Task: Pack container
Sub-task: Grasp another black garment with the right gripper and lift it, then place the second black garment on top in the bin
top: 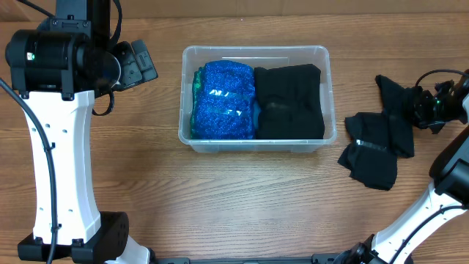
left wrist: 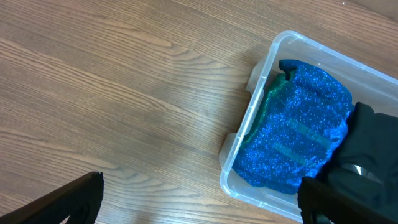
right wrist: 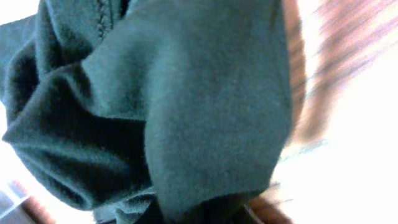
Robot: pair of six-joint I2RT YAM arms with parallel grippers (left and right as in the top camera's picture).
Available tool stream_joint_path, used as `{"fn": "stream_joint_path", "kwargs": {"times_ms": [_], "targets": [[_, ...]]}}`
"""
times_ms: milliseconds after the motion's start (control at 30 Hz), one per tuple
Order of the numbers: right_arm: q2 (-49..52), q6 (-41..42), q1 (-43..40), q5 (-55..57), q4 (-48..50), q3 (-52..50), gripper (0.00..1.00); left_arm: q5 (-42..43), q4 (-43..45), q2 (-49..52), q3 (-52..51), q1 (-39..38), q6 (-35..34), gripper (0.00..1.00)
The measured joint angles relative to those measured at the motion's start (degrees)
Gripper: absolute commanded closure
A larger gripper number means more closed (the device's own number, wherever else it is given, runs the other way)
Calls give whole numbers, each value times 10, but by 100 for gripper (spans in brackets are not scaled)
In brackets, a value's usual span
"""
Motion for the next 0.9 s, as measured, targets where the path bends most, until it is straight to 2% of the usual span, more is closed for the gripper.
{"fn": "stream_joint_path", "kwargs": {"times_ms": [167,333,500,567,700,900], "targets": [[-59,2,7,-40,-47,-6,92,0,0,0,0,0,0,0],[-221,4,49,-65,-82,-6,94,0,0,0,0,0,0,0],[-397,10,183,-75,-95,-5,96,0,0,0,0,0,0,0],[-438,30,245,-73,-91,-5,96,0,0,0,0,0,0,0],[-461,92,358,-63,-62,-5,96,0,0,0,0,0,0,0],[-404,245,498,7,10,-5,96,0,0,0,0,0,0,0]]}}
